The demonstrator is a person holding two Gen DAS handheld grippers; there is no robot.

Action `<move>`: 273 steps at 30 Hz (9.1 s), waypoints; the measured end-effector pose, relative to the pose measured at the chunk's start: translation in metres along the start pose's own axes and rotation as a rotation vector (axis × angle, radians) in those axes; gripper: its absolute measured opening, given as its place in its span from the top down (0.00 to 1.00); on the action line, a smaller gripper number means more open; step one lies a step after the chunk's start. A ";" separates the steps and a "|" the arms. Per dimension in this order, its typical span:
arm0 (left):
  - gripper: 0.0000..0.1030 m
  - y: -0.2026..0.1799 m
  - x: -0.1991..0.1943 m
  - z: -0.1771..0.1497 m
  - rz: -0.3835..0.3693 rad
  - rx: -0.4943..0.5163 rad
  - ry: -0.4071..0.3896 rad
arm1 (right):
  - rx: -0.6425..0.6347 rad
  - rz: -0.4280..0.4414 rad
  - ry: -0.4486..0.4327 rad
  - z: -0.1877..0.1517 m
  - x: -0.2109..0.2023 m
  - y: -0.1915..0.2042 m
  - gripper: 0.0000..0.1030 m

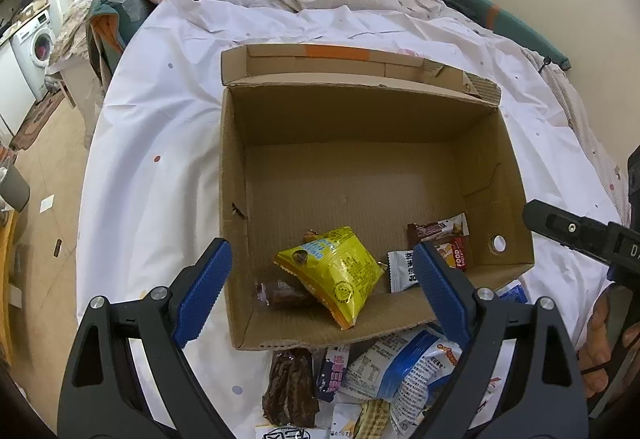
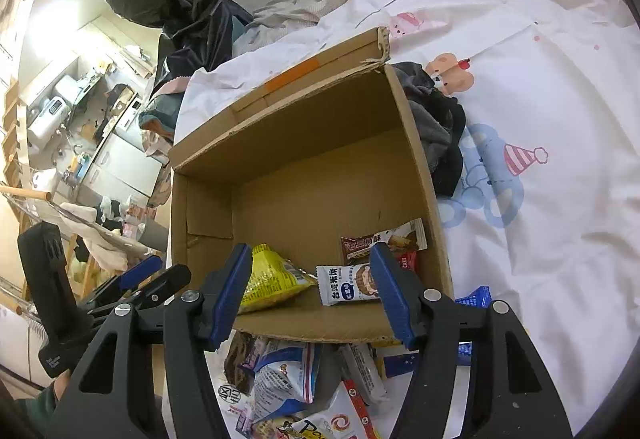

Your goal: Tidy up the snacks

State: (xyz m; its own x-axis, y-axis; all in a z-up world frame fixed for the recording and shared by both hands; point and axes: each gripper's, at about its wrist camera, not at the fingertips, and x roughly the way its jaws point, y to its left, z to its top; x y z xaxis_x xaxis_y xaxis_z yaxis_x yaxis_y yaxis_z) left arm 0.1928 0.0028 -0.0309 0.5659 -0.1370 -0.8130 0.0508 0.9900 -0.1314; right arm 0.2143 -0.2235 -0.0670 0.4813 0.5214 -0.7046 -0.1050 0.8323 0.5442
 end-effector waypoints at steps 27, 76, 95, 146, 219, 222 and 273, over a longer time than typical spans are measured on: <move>0.13 0.027 -0.050 -0.048 0.027 -0.055 -0.002 | -0.024 -0.019 0.031 -0.067 -0.048 0.009 0.37; 0.41 0.002 0.030 -0.130 0.157 0.023 0.449 | 0.025 -0.056 0.211 -0.101 -0.025 -0.004 0.36; 0.41 -0.029 -0.021 -0.134 0.085 0.169 0.265 | 0.002 0.259 0.310 -0.107 0.006 0.044 0.21; 0.06 -0.012 0.059 -0.096 0.075 0.390 0.582 | 0.039 0.100 0.063 -0.043 -0.032 0.006 0.83; 0.91 0.004 0.018 0.023 0.048 0.075 -0.024 | 0.017 -0.067 0.098 -0.002 0.010 -0.020 0.82; 0.91 0.004 0.018 0.022 0.069 0.088 -0.042 | 0.030 -0.071 0.124 -0.002 0.018 -0.022 0.82; 0.18 -0.019 -0.001 -0.060 -0.002 0.239 0.214 | 0.044 -0.033 0.071 -0.021 -0.015 -0.011 0.18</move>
State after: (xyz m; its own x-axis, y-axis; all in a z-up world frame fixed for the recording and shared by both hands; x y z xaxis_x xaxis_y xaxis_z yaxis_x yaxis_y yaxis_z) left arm 0.1421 -0.0182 -0.0611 0.3811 -0.1173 -0.9171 0.2579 0.9660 -0.0164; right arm 0.1902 -0.2364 -0.0724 0.4208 0.5069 -0.7523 -0.0507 0.8412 0.5384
